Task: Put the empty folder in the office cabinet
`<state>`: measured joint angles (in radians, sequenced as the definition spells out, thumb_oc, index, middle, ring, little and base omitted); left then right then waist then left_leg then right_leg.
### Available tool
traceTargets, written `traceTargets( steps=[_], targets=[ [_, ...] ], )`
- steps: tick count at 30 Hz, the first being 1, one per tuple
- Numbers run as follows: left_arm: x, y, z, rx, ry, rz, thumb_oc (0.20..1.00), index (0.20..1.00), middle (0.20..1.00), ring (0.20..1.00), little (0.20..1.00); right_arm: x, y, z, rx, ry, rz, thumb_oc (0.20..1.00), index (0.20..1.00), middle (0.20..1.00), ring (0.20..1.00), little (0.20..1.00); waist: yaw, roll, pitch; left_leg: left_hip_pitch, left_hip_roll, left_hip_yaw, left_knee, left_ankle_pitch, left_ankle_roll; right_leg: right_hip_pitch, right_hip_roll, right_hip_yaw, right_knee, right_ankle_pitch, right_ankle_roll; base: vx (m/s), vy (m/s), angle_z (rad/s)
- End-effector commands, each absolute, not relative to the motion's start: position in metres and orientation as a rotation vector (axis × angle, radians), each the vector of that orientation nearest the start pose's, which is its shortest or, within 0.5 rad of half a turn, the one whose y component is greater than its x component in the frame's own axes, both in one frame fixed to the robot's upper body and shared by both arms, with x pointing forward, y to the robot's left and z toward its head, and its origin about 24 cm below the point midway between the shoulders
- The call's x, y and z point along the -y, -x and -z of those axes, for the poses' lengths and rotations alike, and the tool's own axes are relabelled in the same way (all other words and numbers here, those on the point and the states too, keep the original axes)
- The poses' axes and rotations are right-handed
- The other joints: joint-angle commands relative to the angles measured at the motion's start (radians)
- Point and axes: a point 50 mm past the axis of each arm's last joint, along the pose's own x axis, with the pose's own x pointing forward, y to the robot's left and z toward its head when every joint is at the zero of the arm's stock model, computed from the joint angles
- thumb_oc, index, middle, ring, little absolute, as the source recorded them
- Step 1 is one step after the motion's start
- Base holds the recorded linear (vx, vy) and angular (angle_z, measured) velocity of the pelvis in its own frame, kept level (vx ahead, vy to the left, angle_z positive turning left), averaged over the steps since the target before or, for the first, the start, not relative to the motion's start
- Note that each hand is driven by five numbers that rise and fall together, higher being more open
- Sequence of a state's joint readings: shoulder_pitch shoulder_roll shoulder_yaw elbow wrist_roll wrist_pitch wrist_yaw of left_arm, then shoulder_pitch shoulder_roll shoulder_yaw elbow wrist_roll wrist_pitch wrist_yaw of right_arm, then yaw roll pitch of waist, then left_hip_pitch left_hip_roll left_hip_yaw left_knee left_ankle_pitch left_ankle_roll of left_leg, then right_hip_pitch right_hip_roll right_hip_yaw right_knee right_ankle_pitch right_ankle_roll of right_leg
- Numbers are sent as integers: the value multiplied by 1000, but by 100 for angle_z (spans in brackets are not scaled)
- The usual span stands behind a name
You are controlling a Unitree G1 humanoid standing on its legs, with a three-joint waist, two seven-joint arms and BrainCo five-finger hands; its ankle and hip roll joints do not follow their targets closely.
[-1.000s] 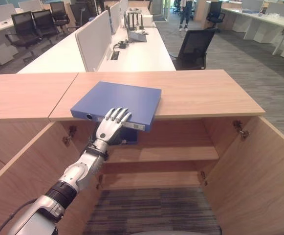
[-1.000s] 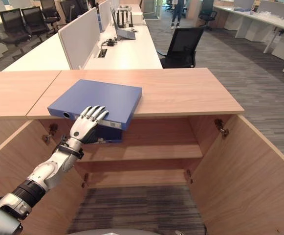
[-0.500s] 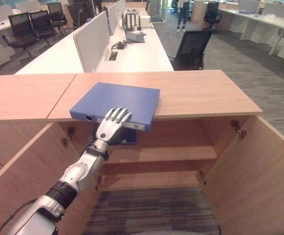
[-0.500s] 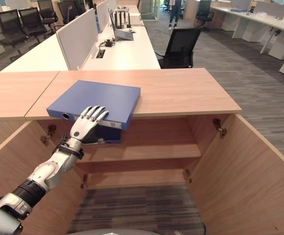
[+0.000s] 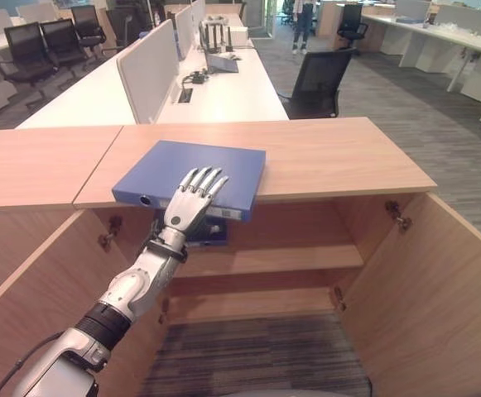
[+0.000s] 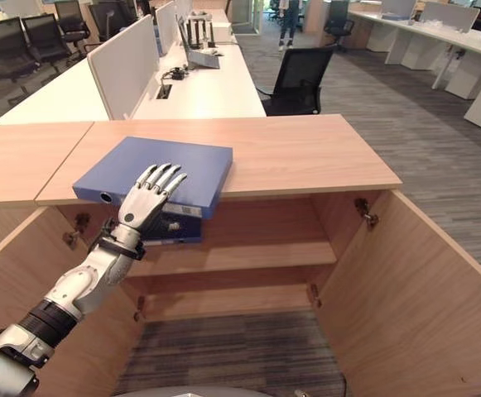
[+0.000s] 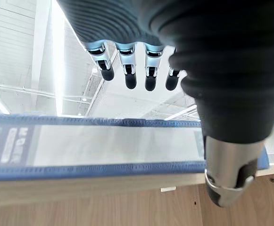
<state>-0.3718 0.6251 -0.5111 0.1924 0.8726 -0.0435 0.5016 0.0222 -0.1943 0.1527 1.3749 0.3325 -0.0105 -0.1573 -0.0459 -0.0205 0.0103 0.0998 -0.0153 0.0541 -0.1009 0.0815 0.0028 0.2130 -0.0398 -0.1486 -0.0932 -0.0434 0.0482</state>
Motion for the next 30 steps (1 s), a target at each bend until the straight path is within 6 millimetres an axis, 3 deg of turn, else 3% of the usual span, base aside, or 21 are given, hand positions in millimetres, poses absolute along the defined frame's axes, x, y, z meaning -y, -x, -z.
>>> traceTargets(
  steps=[1,10,21,30],
  targets=[
    [-157,-325,-157,814,-1424,-159,1000,1000,1000,1000,1000,230,-62,169,-1348,149,349,1000,1000,1000,1000,1000,12,-23,11,90,21,-13,14,-188,-13,-27,-62,-54,6,10,87,0,0,0],
    [-157,-327,-160,813,-1434,-163,1000,1000,1000,1000,1000,229,-63,169,-1345,153,339,1000,1000,1000,1000,1000,11,-25,9,91,21,-13,14,-187,-14,-27,-61,-54,6,11,86,0,0,0],
    [-160,-335,-138,710,-1506,-76,1000,1000,1000,1000,1000,232,-62,169,-1345,156,341,1000,1000,1000,1000,1000,0,-20,6,94,20,-4,14,-189,-14,-27,-60,-49,6,14,87,0,0,0],
    [-167,-344,-134,651,-1549,-86,1000,1000,1000,1000,1000,235,-60,169,-1352,169,341,1000,1000,1000,1000,1000,-8,-19,2,97,22,1,14,-189,-14,-27,-62,-45,6,14,88,-4,-1,-5]
  ],
)
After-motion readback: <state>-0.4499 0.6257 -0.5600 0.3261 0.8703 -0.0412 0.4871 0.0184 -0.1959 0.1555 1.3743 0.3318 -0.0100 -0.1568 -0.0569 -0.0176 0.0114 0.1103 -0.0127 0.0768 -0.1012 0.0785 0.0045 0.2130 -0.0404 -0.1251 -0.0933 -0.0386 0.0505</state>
